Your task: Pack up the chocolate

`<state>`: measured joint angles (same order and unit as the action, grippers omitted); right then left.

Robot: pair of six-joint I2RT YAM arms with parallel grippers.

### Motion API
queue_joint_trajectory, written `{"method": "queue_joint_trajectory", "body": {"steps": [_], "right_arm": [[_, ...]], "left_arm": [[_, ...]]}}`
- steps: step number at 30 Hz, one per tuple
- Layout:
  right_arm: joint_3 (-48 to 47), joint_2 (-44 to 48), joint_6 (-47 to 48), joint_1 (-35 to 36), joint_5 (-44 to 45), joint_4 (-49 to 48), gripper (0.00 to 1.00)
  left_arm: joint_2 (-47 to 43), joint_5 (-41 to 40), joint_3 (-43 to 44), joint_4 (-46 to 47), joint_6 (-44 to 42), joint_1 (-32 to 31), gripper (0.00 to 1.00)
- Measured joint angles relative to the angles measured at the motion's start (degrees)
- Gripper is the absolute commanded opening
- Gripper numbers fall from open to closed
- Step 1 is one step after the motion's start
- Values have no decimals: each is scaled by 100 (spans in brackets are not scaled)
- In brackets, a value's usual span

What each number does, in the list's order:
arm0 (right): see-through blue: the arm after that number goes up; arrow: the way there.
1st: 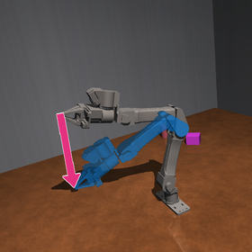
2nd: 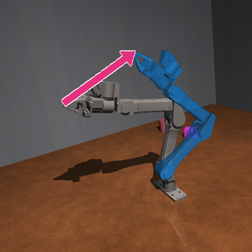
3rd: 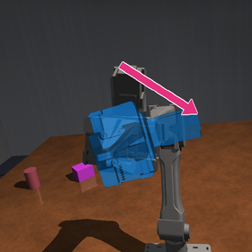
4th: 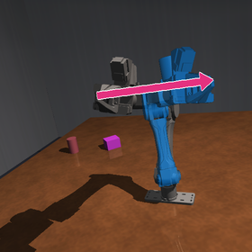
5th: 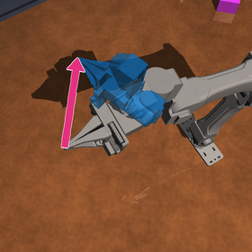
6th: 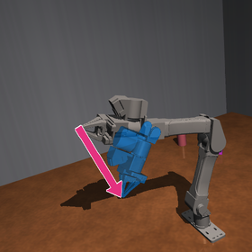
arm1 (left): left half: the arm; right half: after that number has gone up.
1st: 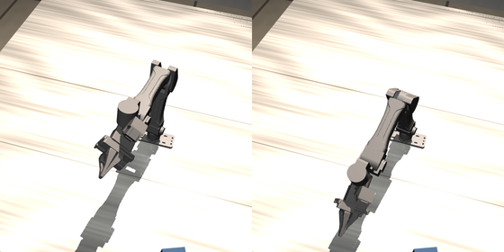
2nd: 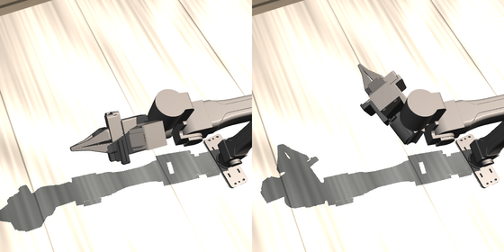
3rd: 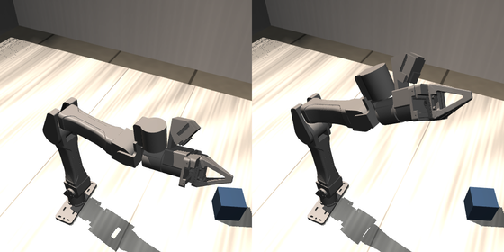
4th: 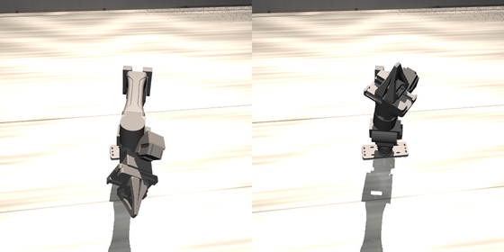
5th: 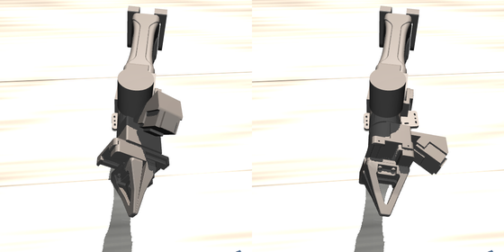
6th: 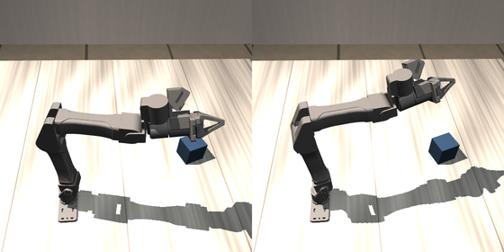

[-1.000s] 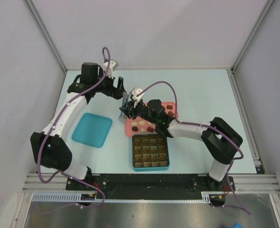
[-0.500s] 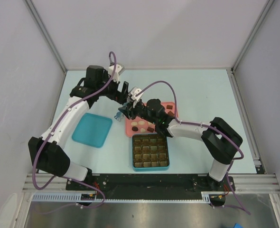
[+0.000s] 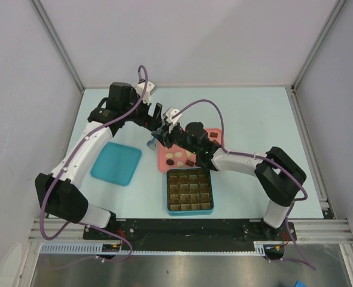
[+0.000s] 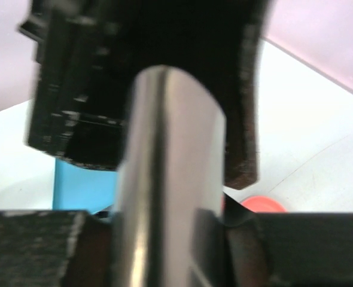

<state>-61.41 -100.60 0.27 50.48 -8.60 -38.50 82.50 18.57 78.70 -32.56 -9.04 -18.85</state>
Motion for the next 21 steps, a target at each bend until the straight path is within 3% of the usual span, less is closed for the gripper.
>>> {"method": "queue_joint_trajectory", "body": {"steps": [6, 14, 17, 21], "right_arm": [[-37, 0, 63, -129, 20, -118, 22], [-50, -35, 356, -291, 254, -400, 22], [-87, -157, 516, -361, 415, -535, 25], [-94, -382, 623, -468, 623, -651, 29]], "left_arm": [[13, 68, 380, -254, 2, 186, 100], [35, 199, 601, -302, 26, 1451, 100], [4, 238, 411, -247, 0, 1851, 100], [-101, 238, -297, -203, -70, 1893, 100]]}}
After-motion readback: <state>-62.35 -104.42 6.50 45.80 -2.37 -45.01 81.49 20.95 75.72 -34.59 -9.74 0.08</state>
